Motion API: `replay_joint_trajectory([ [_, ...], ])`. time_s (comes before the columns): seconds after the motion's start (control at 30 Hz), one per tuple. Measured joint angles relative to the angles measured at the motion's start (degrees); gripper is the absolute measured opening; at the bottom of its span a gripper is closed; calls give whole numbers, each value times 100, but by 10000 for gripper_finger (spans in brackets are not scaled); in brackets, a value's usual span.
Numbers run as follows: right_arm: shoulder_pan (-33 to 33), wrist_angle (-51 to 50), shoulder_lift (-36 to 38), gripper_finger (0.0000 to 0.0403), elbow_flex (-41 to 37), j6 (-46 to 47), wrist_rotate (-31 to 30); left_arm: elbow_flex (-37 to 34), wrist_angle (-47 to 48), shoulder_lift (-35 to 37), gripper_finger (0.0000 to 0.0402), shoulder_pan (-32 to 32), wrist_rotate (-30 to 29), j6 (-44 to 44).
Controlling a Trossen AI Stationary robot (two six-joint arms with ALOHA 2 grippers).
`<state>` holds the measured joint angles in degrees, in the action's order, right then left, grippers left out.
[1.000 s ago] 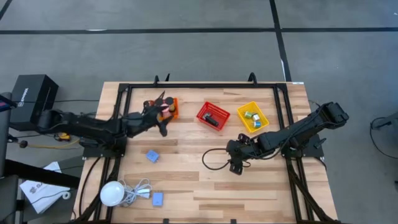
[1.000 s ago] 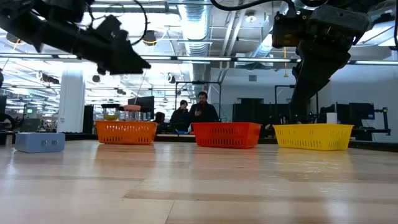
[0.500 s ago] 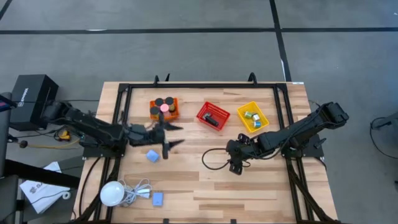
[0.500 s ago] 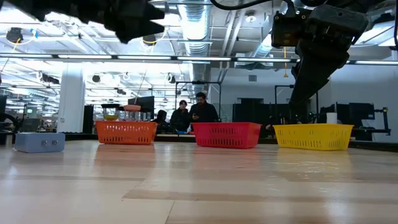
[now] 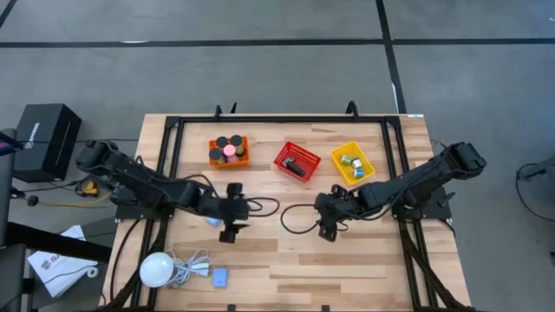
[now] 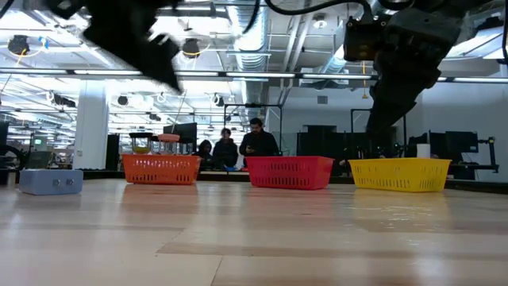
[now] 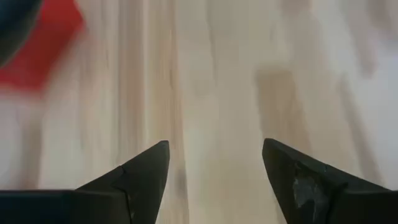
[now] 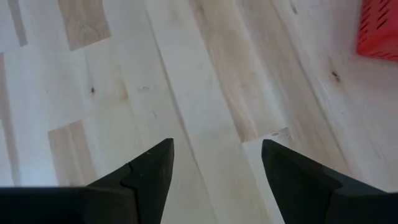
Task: Pick & Place Office items
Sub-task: Put the top light blue charger adapter into the yellow bin
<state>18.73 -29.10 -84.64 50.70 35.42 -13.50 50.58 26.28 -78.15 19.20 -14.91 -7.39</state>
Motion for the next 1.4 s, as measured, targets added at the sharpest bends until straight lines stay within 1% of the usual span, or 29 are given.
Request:
replay_joint_trajectory([
  [0.17, -106, 6, 0, 235, 0, 0, 0, 1, 1931, -9, 262, 0, 39, -1013],
  [0.23, -134, 9, 0, 235, 0, 0, 0, -2, 2480, -9, 267, 28, 208, -1113],
  [0.3, -152, 10, 0, 235, 0, 0, 1, -8, 2775, -9, 272, 42, 475, -1050],
  [0.4, -167, 11, 0, 235, 0, 0, 7, -108, 2823, -7, 280, 51, 668, -558],
  [0.57, -165, 54, -1, 235, 0, 0, 11, -397, 2898, -7, 290, 26, 547, 231],
  [0.77, -108, 127, 0, 235, 0, 2, 15, -727, 2889, -7, 292, 66, 727, 486],
  [1.0, -113, 128, 0, 235, 0, 2, 15, -732, 2872, -17, 292, 63, 734, 520],
  [1.13, -113, 131, 0, 235, 0, 2, 15, -729, 2854, -209, 292, 39, 697, 522],
  [1.4, -113, 149, -2, 235, 0, 2, 15, -726, 2833, -920, 292, 39, 682, 546],
])
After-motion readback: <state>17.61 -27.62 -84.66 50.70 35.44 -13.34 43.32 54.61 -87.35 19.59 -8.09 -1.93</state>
